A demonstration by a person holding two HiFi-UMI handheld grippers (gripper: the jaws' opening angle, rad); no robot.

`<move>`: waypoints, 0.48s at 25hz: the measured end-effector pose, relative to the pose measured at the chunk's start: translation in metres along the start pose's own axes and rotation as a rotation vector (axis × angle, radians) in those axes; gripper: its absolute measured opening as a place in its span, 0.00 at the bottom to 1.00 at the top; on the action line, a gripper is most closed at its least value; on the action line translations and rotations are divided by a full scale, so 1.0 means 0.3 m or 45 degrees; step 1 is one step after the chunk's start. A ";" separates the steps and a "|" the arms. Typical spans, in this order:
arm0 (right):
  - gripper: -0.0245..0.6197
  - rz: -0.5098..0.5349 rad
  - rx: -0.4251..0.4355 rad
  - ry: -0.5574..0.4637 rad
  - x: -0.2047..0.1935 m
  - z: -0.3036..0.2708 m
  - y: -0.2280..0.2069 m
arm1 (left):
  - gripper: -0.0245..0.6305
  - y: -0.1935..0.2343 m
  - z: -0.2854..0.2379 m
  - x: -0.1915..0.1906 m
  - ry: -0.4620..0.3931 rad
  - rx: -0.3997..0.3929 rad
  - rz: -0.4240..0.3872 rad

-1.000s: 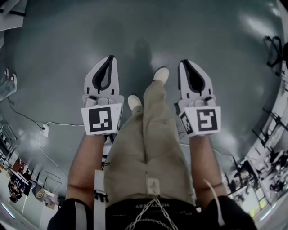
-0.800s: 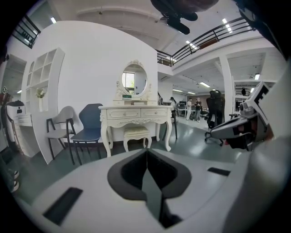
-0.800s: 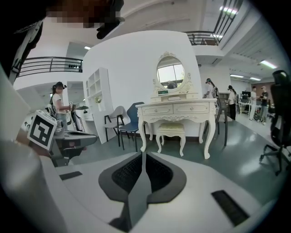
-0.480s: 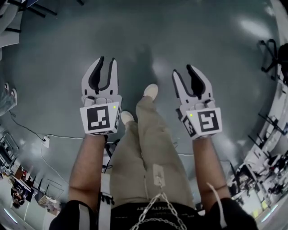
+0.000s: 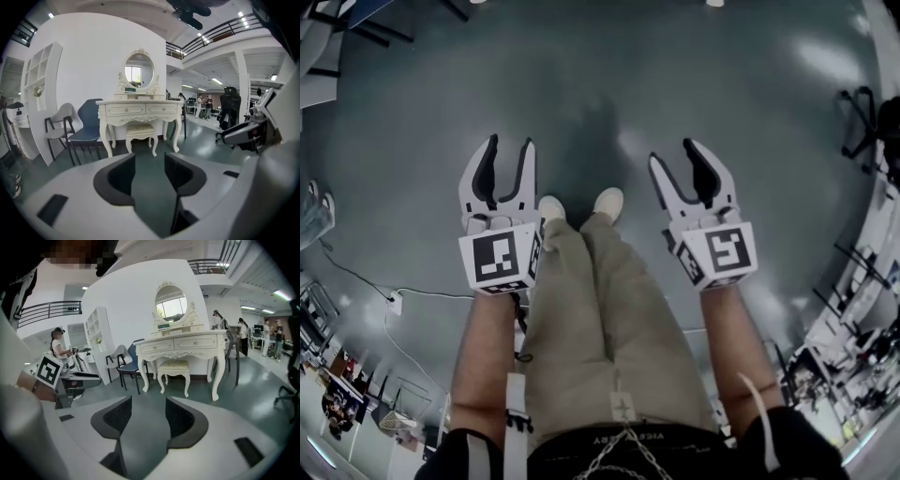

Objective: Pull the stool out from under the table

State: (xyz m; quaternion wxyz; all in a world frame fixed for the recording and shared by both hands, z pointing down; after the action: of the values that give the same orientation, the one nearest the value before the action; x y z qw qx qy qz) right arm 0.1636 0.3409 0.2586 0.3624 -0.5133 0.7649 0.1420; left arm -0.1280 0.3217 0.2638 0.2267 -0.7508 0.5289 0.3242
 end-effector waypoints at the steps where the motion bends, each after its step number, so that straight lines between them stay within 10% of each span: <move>1: 0.36 -0.009 0.007 0.000 -0.001 -0.003 -0.008 | 0.31 -0.007 -0.001 -0.003 0.008 0.002 -0.003; 12: 0.36 -0.014 0.044 0.059 0.050 -0.059 -0.005 | 0.31 0.025 -0.058 -0.002 0.032 -0.031 0.041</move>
State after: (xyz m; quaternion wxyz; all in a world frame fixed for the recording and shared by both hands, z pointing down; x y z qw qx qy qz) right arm 0.1545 0.3196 0.2604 0.3540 -0.5142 0.7727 0.1149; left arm -0.1308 0.3077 0.2761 0.2054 -0.7489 0.5398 0.3248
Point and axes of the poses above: the fingertips, and each gripper's own axes: z backward along the fingers, y to its left, x out of its top, the point moved 10 cm from there along z, backward along the fingers, and after that the axes turned 12 degrees about y, right-handed, at the moved point
